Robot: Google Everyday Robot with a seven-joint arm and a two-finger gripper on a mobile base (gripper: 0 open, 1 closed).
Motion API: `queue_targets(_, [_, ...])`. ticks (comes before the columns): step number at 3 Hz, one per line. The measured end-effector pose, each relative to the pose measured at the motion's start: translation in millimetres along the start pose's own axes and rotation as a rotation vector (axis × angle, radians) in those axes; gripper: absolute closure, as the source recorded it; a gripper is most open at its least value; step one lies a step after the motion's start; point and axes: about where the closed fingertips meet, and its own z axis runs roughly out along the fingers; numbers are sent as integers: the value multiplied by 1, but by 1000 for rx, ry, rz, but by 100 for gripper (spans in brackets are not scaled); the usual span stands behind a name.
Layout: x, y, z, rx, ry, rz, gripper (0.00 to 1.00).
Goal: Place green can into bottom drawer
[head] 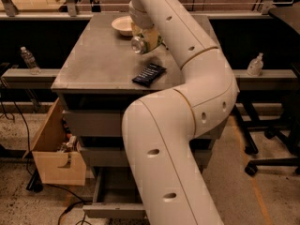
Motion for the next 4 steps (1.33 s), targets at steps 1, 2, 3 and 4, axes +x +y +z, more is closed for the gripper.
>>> queue_targets(1, [10, 14, -31, 12, 7, 48, 100])
queue_targets(2, [10, 27, -59, 35, -29, 132, 100])
queue_targets(3, [3, 44, -84, 19, -46, 254, 100])
queue_targets(4, [-9, 61, -86, -26, -48, 322, 100])
